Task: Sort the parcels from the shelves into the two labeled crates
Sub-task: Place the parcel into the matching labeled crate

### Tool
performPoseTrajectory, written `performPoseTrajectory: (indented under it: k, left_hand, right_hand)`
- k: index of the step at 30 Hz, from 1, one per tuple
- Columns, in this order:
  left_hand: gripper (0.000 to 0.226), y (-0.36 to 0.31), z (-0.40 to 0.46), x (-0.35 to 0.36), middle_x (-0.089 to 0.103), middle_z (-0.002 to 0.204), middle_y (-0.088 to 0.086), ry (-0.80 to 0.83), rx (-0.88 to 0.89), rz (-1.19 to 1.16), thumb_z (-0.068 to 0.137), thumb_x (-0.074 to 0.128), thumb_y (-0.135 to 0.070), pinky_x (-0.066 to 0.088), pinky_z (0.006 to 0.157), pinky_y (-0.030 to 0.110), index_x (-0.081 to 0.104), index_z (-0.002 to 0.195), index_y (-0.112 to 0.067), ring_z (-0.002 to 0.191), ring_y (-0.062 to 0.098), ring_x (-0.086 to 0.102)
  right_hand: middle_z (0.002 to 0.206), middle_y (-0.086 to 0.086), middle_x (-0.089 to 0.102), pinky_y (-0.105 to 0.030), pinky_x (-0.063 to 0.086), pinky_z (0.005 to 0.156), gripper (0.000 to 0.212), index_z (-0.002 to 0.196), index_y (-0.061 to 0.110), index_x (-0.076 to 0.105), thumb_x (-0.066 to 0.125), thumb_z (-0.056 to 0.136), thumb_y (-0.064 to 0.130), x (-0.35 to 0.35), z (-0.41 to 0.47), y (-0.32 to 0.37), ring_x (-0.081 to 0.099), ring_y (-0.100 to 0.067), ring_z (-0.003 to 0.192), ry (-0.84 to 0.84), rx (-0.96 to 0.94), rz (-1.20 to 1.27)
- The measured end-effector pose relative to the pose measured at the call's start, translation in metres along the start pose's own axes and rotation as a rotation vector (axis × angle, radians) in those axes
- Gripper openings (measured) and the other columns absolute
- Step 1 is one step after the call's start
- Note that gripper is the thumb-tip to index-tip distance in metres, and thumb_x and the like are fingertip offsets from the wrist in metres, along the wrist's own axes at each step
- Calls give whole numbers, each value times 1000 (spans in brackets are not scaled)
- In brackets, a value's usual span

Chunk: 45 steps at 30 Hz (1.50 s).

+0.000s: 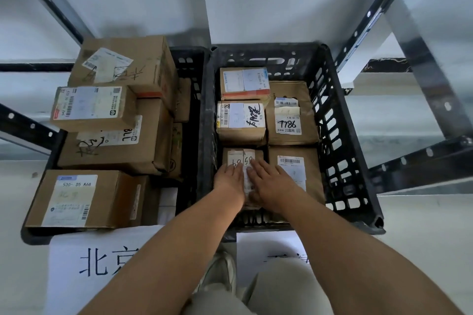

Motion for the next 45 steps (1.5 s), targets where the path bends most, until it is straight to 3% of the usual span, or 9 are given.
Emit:
performPoseTrajectory:
  k: [5,11,17,22,29,36,41,45]
  left_hand:
    - [80,17,-36,-43,-17,166,12,-119,-36,36,104,36,-43,-8,124,43,-11,158,-7,154,28,-12]
    - [79,49,-134,-128,-16,166,10,-350,-93,-74,103,16,-60,-6,125,46,-10,159,-9,154,28,-13]
    - [81,77,-292,-232,-21,166,8,-435,-155,-148,100,15,-67,-15,122,47,-14,159,-18,153,26,-19]
    - [84,84,-447,-311,-21,165,9,-542,-201,-222,99,14,-68,-16,122,48,-14,158,-15,153,27,-19]
    - [83,66,-613,-385,-32,161,8,-691,-239,-262,99,7,-68,-15,122,50,-23,155,-15,150,27,-26]
    - [79,42,-735,-430,-29,163,9,-953,-180,-177,100,7,-64,-13,122,51,-21,156,-15,151,28,-23]
    - [79,6,-788,-442,-14,167,11,-1140,-88,-110,101,12,-62,-7,124,51,-11,159,-14,154,29,-10]
    - [79,-38,-807,-454,-14,167,11,-1177,-35,-69,100,11,-64,-6,123,52,-10,159,-15,155,29,-10]
  right_hand:
    - [166,-3,-21,-48,-3,123,69,159,17,-12,23,107,46,-52,-37,-9,-21,-21,152,9,119,44]
    - [166,-5,-18,-51,-4,124,69,159,16,-10,16,106,51,-157,-122,-11,-21,-22,152,-60,229,95]
    - [166,-4,-21,-51,-8,123,69,159,19,-13,18,106,51,-291,-254,5,-24,-22,151,-167,303,132]
    - [166,-4,-19,-54,-7,123,66,159,24,-15,12,106,51,-395,-390,23,-23,-24,152,-303,346,123]
    - [162,-4,-30,-55,-13,121,66,154,29,-25,9,104,57,-484,-552,57,-29,-24,149,-470,440,177]
    - [167,-6,-18,-57,-5,122,66,159,26,-14,14,106,53,-528,-690,69,-20,-27,153,-719,603,160]
    - [168,-4,-14,-58,-5,122,65,159,28,-11,15,105,53,-514,-775,61,-17,-28,153,-775,733,203]
    - [167,-3,-17,-58,-6,122,65,158,29,-13,13,105,55,-492,-829,39,-18,-28,153,-790,812,255]
Point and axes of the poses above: each hand's wrist, its own z-axis towards the middle knuckle, its own x-axis out of the palm, y = z × x, the point moved 1 cm from there along z, towards the middle knuckle
